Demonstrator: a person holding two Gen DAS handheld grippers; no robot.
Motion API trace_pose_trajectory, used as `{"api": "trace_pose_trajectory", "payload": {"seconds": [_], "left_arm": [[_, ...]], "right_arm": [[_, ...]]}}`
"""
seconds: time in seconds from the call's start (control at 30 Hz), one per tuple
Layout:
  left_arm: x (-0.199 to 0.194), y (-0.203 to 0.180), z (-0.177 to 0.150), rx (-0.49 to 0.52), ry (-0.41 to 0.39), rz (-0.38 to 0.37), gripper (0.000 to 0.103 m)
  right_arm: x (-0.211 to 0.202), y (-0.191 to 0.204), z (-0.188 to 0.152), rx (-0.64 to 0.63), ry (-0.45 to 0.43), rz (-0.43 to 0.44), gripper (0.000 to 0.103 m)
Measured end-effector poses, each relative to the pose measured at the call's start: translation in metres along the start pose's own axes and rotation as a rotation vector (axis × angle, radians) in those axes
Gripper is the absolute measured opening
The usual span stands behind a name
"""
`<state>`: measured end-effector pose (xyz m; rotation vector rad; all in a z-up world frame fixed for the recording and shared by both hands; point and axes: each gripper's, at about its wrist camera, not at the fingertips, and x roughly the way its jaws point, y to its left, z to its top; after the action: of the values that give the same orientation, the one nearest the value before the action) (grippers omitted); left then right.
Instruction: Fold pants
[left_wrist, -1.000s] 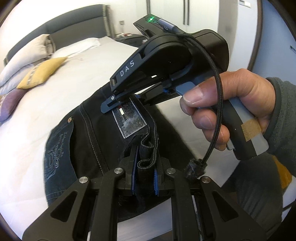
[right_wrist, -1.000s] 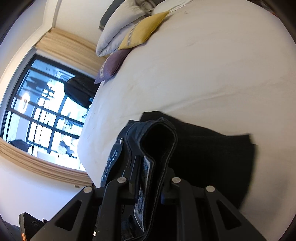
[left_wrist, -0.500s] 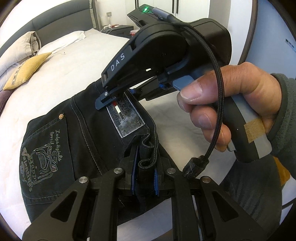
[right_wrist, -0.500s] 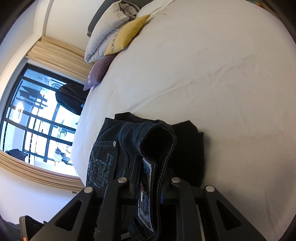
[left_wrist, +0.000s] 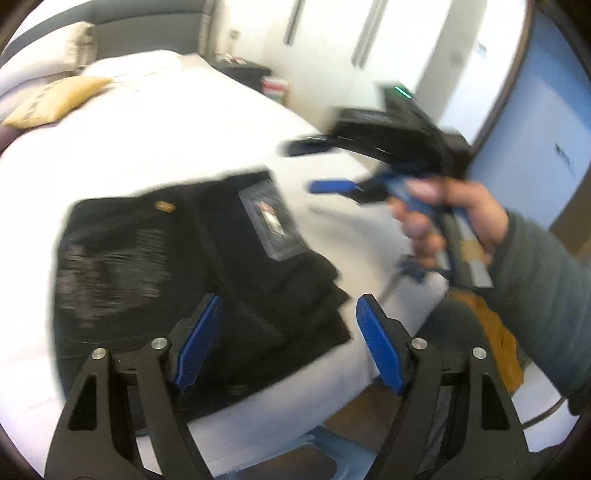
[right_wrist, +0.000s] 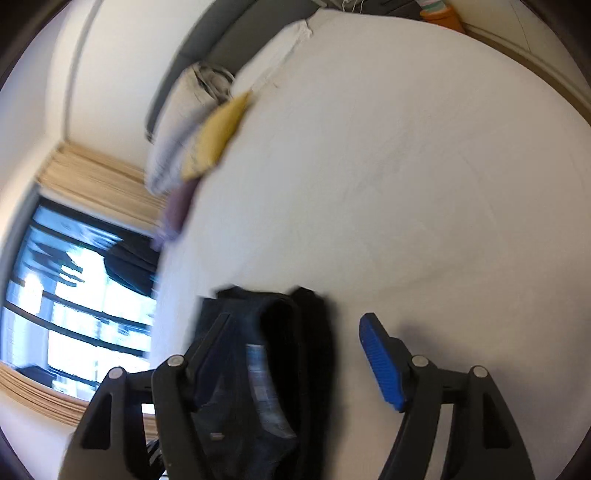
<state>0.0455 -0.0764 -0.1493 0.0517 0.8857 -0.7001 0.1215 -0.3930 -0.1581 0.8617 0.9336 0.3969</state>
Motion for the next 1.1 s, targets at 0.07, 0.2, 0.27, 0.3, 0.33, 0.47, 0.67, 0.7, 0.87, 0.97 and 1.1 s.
{"api": "trace_pose_trajectory", "payload": {"seconds": [0.07,0.2,0.27,0.3,0.33,0.47,0.67,0.7,0.87,0.97,1.1], "left_arm": [[-0.013,0.038,0.003,-0.039,-0.025,0.022,0.074],[-0.023,0.102,0.0,-0.098,-0.018,0.065,0.074],[-0.023,0.119,-0.012,-0.136,0.0,0.081,0.074],[-0.023,0.133,-0.02,-0.17,0.002,0.065,0.074],[-0.019,0.143,-0.029,-0.194,0.002,0.049,0.074],[-0.011,0.153,-0.056,-0.162,-0.041,0.058,0.074],[-0.047,0.178,-0.034,-0.164,-0.095,0.041,0.074],[-0.054,0.185,-0.032,-0.167,-0.112,0.051,0.074],[-0.046,0.217,-0.045,-0.214,-0.043,0.06,0.074],[-0.054,0.214,-0.055,-0.174,-0.049,0.082,0.074],[-0.054,0.215,-0.056,-0.172,-0.048,0.067,0.074]], "right_arm": [[-0.003,0.014,-0.002,-0.012,0.003,0.09,0.073],[0.025,0.053,-0.007,-0.098,0.087,0.224,0.074],[0.053,0.056,-0.01,-0.088,0.141,0.237,0.074],[0.064,0.051,-0.012,-0.072,0.156,0.226,0.074],[0.076,0.041,-0.012,-0.051,0.166,0.189,0.073],[0.086,0.002,-0.019,0.039,0.133,0.153,0.041],[0.03,0.023,-0.04,0.009,0.071,0.172,0.053],[0.022,0.035,-0.051,-0.003,0.07,0.249,0.061],[0.05,0.048,-0.1,-0.044,0.208,0.229,0.075],[0.052,0.005,-0.12,0.079,0.167,0.215,0.036],[0.028,-0.02,-0.136,0.157,0.112,0.21,0.014]]}}
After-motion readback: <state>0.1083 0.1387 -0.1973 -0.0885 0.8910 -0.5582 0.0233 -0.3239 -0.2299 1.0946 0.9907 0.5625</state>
